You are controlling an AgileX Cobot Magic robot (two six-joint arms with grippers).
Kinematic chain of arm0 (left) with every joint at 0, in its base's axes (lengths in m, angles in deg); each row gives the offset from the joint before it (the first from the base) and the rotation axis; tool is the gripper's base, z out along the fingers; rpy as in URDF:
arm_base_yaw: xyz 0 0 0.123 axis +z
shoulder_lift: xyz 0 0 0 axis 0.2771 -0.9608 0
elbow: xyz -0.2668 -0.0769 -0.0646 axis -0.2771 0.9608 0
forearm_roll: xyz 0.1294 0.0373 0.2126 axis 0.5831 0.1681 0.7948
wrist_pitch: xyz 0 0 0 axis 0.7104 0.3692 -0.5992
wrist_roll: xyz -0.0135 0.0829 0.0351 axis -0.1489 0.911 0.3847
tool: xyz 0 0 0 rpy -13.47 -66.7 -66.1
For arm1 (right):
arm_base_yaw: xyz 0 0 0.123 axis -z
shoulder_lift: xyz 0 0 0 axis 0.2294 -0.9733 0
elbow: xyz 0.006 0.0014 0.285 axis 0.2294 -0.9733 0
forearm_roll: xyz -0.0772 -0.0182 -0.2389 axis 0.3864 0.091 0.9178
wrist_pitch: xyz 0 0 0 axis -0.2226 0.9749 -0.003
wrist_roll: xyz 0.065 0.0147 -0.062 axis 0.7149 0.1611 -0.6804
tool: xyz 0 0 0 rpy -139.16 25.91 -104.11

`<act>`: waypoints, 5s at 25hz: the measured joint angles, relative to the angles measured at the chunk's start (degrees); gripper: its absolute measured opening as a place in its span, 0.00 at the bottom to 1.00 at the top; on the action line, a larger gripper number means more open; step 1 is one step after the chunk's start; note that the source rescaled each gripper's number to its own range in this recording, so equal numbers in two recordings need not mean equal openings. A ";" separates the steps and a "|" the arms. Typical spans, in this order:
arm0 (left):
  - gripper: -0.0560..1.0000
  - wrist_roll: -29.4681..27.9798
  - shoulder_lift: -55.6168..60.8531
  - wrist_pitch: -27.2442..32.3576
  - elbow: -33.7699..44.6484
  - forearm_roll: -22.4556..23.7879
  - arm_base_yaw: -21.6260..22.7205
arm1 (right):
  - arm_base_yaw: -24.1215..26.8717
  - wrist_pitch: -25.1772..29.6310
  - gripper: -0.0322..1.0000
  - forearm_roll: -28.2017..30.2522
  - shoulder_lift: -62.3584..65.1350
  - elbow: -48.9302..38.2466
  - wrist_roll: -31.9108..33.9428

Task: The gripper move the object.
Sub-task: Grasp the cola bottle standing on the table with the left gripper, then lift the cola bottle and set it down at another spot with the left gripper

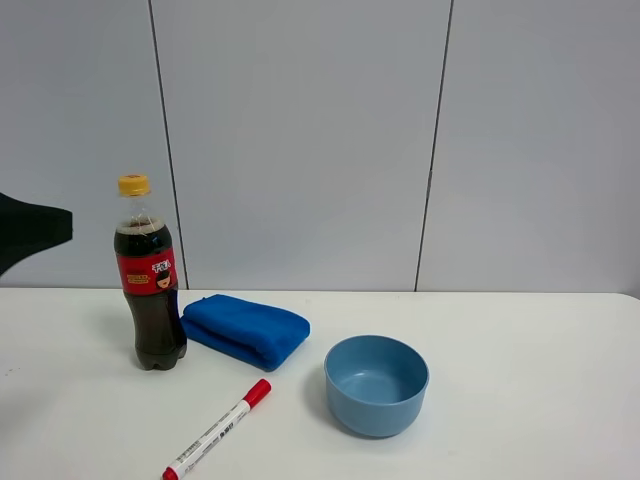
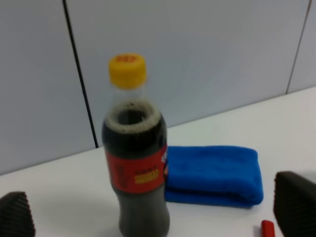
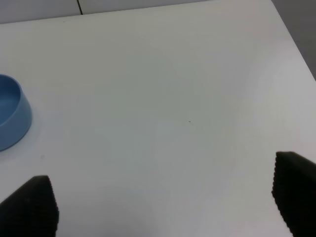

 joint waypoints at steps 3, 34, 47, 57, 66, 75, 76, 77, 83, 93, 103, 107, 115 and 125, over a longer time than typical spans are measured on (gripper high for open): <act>1.00 -0.07 -6.12 -4.95 0.00 0.47 -1.18 | 0.00 0.00 1.00 0.00 0.00 0.00 0.00; 1.00 -12.32 -40.63 -41.42 0.01 4.90 -1.37 | 0.00 0.00 1.00 0.00 0.00 0.00 0.00; 1.00 -14.71 -47.45 -49.25 -0.04 4.90 -1.37 | 0.00 0.00 1.00 0.00 0.00 0.00 0.00; 1.00 -14.71 -51.84 -50.22 -2.46 4.72 -1.37 | 0.00 0.00 1.00 0.00 0.00 0.00 0.00; 1.00 -14.71 -54.08 -50.10 -5.80 4.68 -0.96 | 0.00 0.00 1.00 0.00 0.00 0.00 0.00; 1.00 -14.71 -57.07 -48.89 -9.91 5.55 1.80 | 0.00 0.00 1.00 0.00 0.00 0.00 0.00; 1.00 -14.71 -57.50 -48.61 -10.56 5.90 2.19 | 0.00 0.00 1.00 0.00 0.00 0.00 0.00; 1.00 -14.71 -57.80 -48.48 -11.16 6.42 2.47 | 0.00 0.00 1.00 0.00 0.00 0.00 0.00; 1.00 -14.75 -59.44 -47.43 -14.57 7.29 2.60 | 0.00 0.00 1.00 0.00 0.00 0.00 0.00; 1.00 -14.75 -63.46 -47.12 -19.23 7.39 2.60 | 0.00 0.00 1.00 0.00 0.00 0.00 0.00; 1.00 -14.75 -64.73 -46.94 -21.13 7.46 2.60 | 0.00 0.00 1.00 0.00 0.00 0.00 0.00; 0.86 -14.75 -64.73 -46.94 -21.13 7.46 2.60 | 0.00 0.00 1.00 0.00 0.00 0.00 0.00; 0.08 -14.29 -64.79 -46.98 -21.13 7.17 2.71 | 0.00 0.00 1.00 0.00 0.00 0.00 0.00; 0.08 -14.29 -64.79 -46.98 -21.13 7.17 2.71 | 0.00 0.00 1.00 0.00 0.00 0.00 0.00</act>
